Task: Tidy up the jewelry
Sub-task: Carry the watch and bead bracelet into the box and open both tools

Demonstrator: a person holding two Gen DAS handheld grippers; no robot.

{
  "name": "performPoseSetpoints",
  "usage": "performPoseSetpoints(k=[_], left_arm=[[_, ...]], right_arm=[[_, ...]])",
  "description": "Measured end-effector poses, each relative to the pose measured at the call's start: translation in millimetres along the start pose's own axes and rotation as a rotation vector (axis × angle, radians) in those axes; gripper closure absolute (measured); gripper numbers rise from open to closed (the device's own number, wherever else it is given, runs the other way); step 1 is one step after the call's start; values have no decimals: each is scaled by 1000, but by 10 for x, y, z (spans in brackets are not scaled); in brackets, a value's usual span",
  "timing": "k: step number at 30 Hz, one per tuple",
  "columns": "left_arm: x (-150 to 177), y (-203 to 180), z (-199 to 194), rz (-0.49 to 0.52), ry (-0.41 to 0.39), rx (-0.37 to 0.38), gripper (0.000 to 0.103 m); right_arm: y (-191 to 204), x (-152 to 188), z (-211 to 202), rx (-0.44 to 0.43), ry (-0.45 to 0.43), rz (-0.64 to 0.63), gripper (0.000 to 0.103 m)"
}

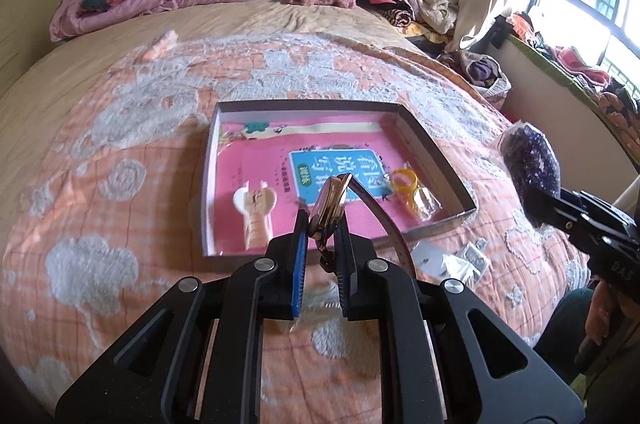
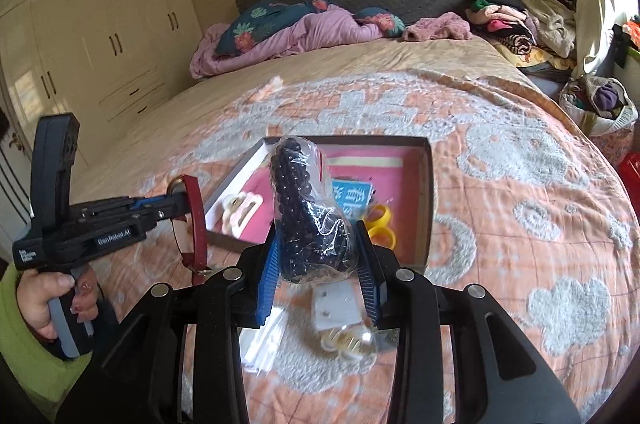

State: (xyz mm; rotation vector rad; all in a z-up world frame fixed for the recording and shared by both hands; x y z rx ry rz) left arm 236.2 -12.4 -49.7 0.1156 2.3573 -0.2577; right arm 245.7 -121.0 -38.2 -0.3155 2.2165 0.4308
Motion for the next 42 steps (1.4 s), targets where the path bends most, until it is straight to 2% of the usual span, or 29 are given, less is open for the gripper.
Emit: performPoseSetpoints(k=[10, 21, 34, 42], left_arm=[[-255, -76, 188, 9, -4, 16, 97], [-381, -89, 474, 2, 28, 0, 97], [-298, -20, 970, -21, 117, -23, 96], [-197, 20, 1199, -27, 159, -61, 96]], right_arm=[[-249, -255, 138, 37, -31, 36, 70], [-528, -363, 465, 81, -2, 69, 70], [-858, -121, 928, 135, 103, 85, 70], [-928, 73, 1196, 130, 153, 100, 69]])
Point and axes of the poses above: each gripper's, at about its wrist camera, not at the fingertips, and z roughly the way its jaws point, y to its left, x to its underside, the point moved 9 cm from there along z, roughly the way its jaws point
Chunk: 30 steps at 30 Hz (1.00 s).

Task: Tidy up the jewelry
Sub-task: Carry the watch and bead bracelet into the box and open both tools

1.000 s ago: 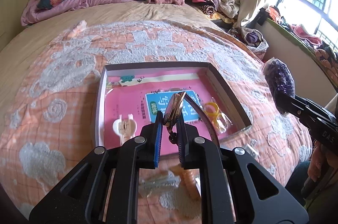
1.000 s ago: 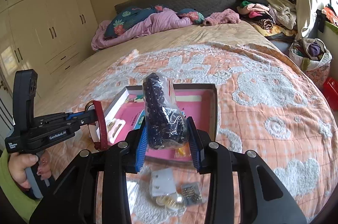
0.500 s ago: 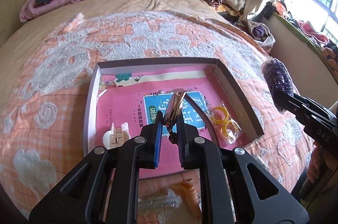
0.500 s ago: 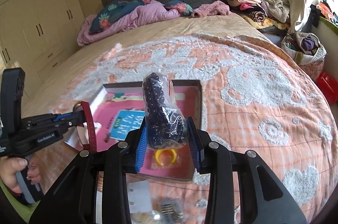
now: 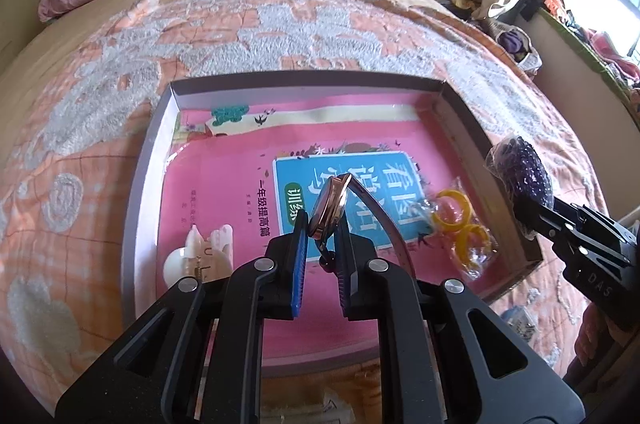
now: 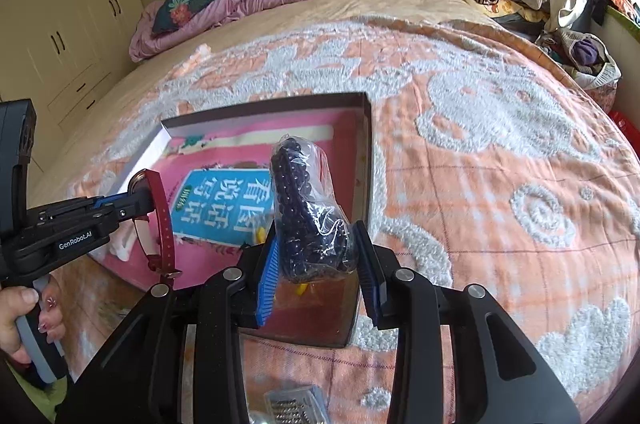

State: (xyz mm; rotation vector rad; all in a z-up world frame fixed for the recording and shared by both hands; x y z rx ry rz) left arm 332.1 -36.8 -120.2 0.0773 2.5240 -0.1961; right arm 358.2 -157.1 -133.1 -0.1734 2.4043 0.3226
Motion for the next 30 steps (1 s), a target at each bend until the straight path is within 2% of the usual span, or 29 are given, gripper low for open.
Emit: performPoseSetpoints(k=[6, 19, 25, 28, 30], left_arm=[[53, 19, 139, -23, 25, -9, 96], [31, -104, 209, 20, 35, -29, 96], [6, -189, 170, 30, 36, -31, 96], [-26, -235, 105, 32, 27, -28, 86], [-55, -258, 40, 39, 16, -34, 73]], right_arm=[[-14, 24, 87, -2, 16, 16, 69], [19, 70, 73, -9, 10, 17, 67], [-7, 20, -102, -34, -25, 40, 60], [-12, 2, -208, -47, -40, 48, 53], [-23, -13, -294, -50, -54, 58, 47]])
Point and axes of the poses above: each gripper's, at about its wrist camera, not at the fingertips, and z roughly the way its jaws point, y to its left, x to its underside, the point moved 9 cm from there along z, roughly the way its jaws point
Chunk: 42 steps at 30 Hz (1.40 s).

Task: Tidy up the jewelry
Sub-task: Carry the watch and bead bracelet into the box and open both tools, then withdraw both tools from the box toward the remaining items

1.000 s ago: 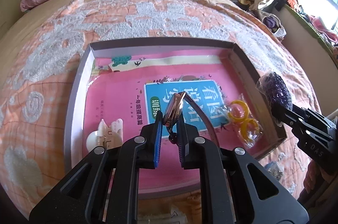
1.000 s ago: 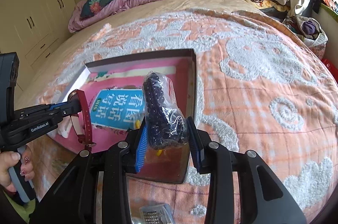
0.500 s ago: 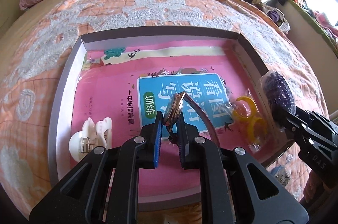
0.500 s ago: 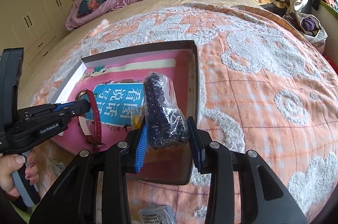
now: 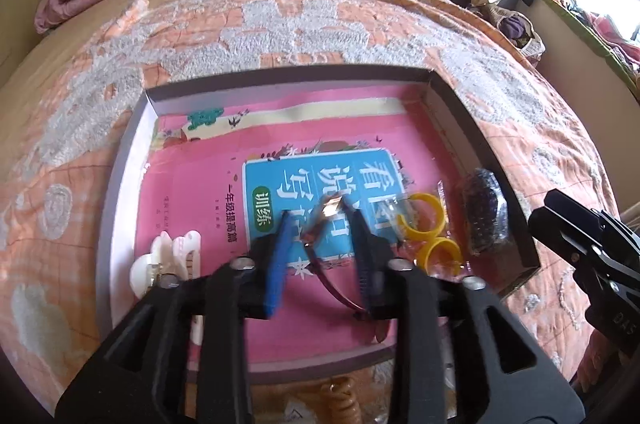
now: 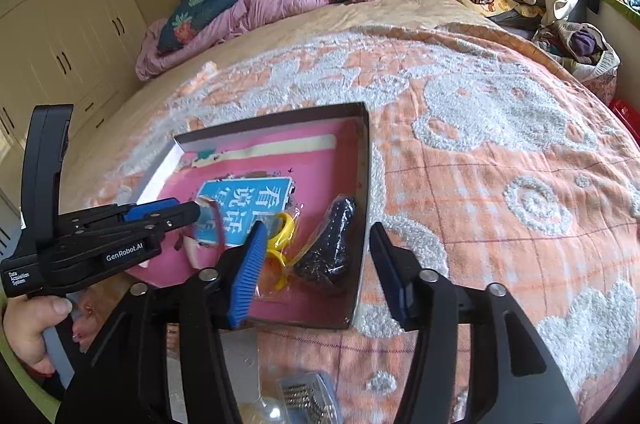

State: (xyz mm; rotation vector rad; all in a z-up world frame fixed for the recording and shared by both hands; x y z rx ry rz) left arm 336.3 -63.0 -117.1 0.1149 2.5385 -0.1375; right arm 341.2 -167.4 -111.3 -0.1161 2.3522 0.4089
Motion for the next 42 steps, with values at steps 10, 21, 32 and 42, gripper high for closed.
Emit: performPoseSetpoints(k=[10, 21, 32, 42], left_arm=[[-92, 49, -405, -14, -56, -15, 51], [-56, 126, -893, -45, -137, -4, 17], [6, 112, -1269, -60, -211, 21, 11], [165, 89, -1498, -55, -243, 40, 11]], right_arm=[[-2, -206, -545, -12, -104, 26, 28], [12, -304, -1028, 5, -183, 22, 19], [114, -254, -1319, -10, -213, 11, 15], [247, -156, -1524, -21, -218, -32, 15]])
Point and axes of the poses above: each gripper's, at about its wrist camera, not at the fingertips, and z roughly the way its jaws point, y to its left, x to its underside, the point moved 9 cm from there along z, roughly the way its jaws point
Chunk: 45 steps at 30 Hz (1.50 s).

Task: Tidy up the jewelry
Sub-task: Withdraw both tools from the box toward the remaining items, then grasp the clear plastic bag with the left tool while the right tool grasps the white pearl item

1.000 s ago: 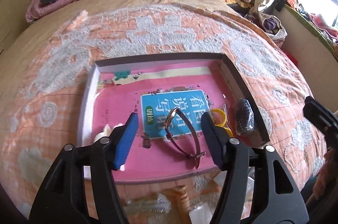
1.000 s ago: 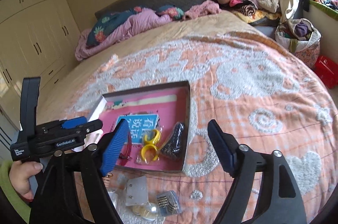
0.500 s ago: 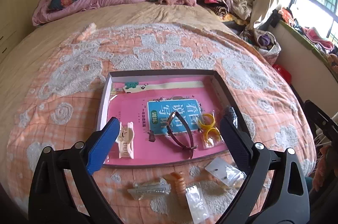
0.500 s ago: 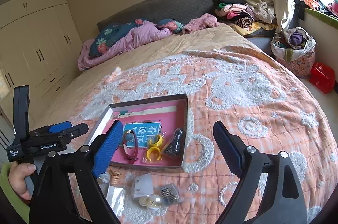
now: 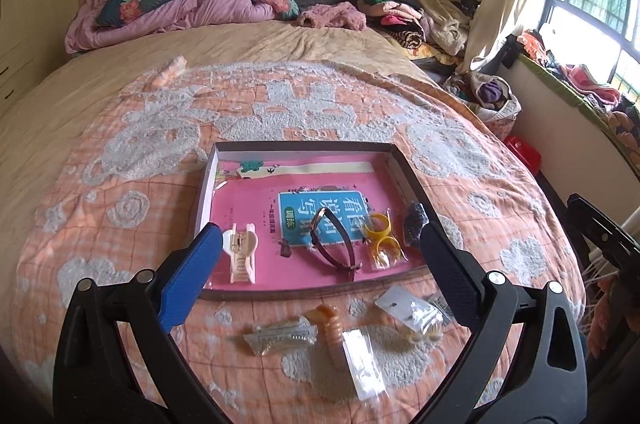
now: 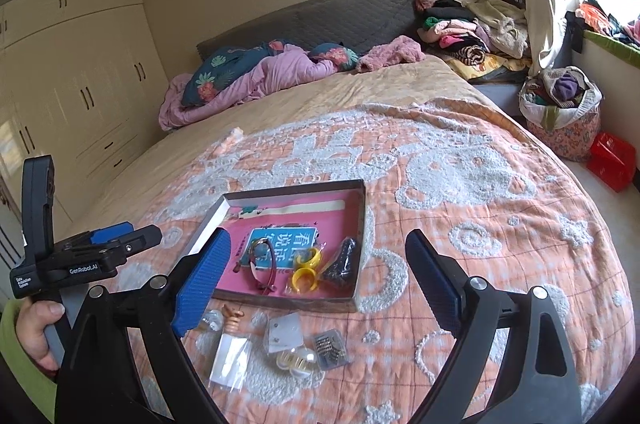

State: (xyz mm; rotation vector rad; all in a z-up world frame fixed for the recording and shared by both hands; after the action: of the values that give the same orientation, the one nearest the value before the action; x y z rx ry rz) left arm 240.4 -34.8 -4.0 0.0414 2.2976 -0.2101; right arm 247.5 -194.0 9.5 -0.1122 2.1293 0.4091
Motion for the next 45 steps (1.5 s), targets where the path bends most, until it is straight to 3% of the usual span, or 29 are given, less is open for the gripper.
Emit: performPoseSetpoints(k=[28, 37, 40, 45], left_arm=[[741, -5, -177, 57, 67, -19, 11], [1176, -64, -94, 70, 136, 19, 11], [1353, -105, -40, 71, 178, 48, 11], [1607, -205, 39, 65, 242, 113, 34]], right_arm=[[325, 618, -59, -41, 123, -107, 14], [367, 926, 54, -73, 194, -113, 14], [367, 1051, 127, -89, 231, -96, 20], [394, 1270, 284, -116, 301, -82, 33]])
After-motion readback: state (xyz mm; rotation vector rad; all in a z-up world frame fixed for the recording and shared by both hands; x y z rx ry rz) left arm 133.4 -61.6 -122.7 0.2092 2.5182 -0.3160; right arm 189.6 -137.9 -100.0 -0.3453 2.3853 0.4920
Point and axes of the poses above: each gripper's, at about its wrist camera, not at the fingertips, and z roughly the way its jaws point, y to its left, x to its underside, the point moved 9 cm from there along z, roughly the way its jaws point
